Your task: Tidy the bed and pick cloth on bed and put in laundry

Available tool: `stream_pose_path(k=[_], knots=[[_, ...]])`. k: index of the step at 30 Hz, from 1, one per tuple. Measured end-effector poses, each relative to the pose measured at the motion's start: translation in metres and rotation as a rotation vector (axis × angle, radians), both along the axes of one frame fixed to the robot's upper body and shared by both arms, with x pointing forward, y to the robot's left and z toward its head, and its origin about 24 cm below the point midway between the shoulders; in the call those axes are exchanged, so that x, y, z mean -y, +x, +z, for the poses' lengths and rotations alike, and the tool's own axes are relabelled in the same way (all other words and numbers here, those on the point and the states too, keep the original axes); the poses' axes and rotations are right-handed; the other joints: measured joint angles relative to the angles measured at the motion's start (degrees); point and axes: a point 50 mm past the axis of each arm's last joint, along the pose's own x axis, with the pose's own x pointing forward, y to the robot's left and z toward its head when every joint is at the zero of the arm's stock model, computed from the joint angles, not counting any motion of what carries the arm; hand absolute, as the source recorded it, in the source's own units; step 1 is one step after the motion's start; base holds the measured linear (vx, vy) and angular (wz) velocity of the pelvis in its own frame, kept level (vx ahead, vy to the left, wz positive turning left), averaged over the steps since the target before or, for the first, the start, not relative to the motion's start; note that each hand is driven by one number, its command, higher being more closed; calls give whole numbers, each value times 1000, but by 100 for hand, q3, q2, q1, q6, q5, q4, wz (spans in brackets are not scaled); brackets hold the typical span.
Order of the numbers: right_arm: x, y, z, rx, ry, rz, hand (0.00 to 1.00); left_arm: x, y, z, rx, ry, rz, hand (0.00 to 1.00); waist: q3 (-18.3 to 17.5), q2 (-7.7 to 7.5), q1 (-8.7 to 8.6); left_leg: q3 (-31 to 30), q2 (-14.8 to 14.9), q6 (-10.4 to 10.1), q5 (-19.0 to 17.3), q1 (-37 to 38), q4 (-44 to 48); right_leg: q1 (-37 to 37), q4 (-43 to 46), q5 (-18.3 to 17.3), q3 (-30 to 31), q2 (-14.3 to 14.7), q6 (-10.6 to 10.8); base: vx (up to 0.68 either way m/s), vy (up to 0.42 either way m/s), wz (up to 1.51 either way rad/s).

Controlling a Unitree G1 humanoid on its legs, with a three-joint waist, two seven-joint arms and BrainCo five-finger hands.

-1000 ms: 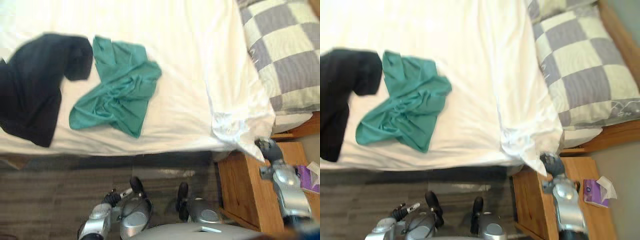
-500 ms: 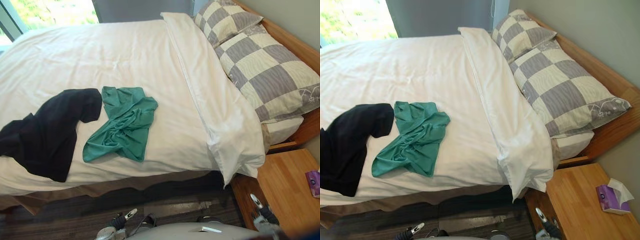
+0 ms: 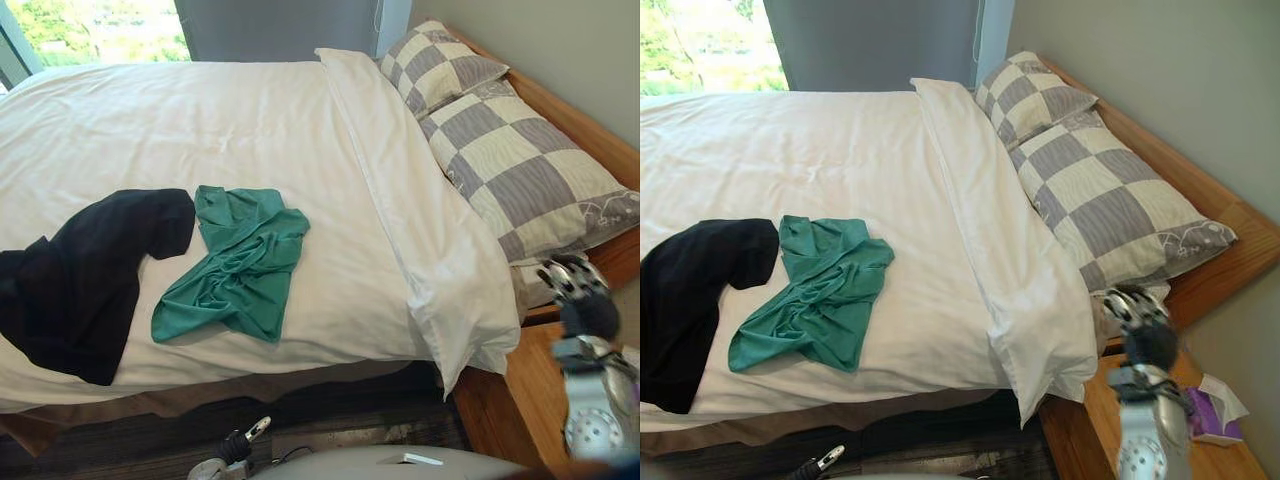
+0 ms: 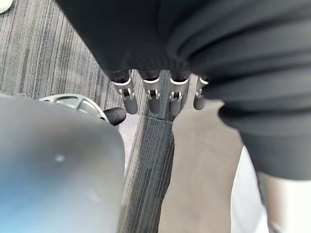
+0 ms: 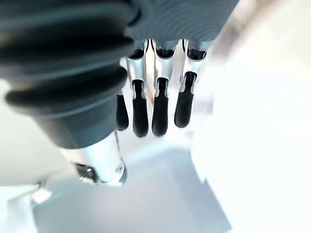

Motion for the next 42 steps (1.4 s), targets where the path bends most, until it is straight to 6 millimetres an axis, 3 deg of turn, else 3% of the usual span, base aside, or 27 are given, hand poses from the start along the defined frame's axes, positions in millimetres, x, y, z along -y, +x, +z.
stream_pose_path(k=[1,2,3,4,6,8,9,12,17,22,25,27,31,37,39,40,42], knots=[[-4,6,4,19,20,9,100,1,0,-1,-5,-1,-10,0,16,24,5,-52,-13,12,8,-13,0,-7,32,0,-22,-14,0,-12,14,16],[-10,17,11,52,47,22,100,4,1,-2,-16,4,-29,0,93,153,0,-127,-33,22,1,-52,0,-51,88,-9,-49,-41,-8,-41,28,11],[-13,29,20,93,75,21,100,6,6,-2,-19,13,-51,0,131,119,14,-130,-63,33,-2,-178,9,-232,207,-34,-50,-83,-10,-68,45,10],[-14,39,31,132,88,18,100,8,12,-2,-16,16,-64,0,247,241,31,-144,-84,44,7,-317,32,-415,328,-61,-50,-119,-20,-75,44,14],[-12,71,91,338,96,4,100,13,47,4,51,32,-108,0,785,357,2,-279,-135,145,14,-935,331,-1059,815,-250,-59,-292,-27,-190,13,37],[-3,84,158,549,111,-27,100,26,81,13,145,1,-105,0,1364,491,22,-308,-111,174,9,-1530,680,-1705,1184,-287,-37,-410,-48,-205,3,33],[2,83,196,680,149,-40,100,36,98,18,200,-12,-101,0,1709,608,80,-346,-71,233,47,-1867,884,-2044,1398,-278,-31,-450,-67,-158,-4,24],[2,77,239,871,256,-7,100,39,125,30,304,-27,-67,0,2072,717,234,-442,160,382,-37,-2750,1575,-2862,1879,-372,-6,-481,-181,-100,-53,15],[-2,59,282,1078,334,32,100,43,167,54,439,-48,-35,0,2604,838,268,-702,372,526,-131,-3844,2348,-3953,2672,-571,15,-529,-313,-54,-55,10],[-5,58,285,1100,415,28,100,43,182,65,492,-49,-28,0,2683,846,310,-876,508,546,-157,-4604,2760,-4725,3191,-762,-13,-546,-444,-44,-48,13],[-5,74,268,1043,549,-11,100,38,194,76,539,-66,43,0,2684,845,333,-1003,727,551,-313,-5118,3283,-5155,3578,-908,-12,-521,-540,-50,-64,5],[-4,101,239,908,681,-53,100,34,200,80,551,-54,84,0,2699,842,340,-1051,889,544,-475,-5355,3707,-5368,3878,-1021,24,-501,-581,-55,-81,-8],[-14,109,226,958,764,23,100,27,202,81,543,-33,152,0,2699,841,319,-1053,1087,536,-688,-5555,4130,-5581,4190,-1130,108,-460,-628,-46,-70,-15],[-18,117,204,1054,809,109,100,26,206,82,518,-23,208,0,2684,777,306,-1041,1099,506,-705,-5516,4108,-5531,4114,-1124,162,-402,-580,-9,-69,-3],[-25,118,187,1054,792,134,100,23,205,81,498,-26,252,0,2696,703,291,-995,1122,517,-706,-5372,4105,-5405,4034,-1070,197,-357,-594,57,-65,-18],[-31,119,169,1032,790,144,100,19,203,80,485,-15,274,0,2677,595,299,-893,1150,510,-718,-5220,4094,-5314,3986,-1056,274,-322,-593,96,-79,-29],[-38,115,136,985,784,143,100,18,202,79,465,-5,283,0,2670,569,272,-865,1170,483,-762,-5003,4062,-5082,3873,-1039,270,-287,-587,86,-58,-21]])
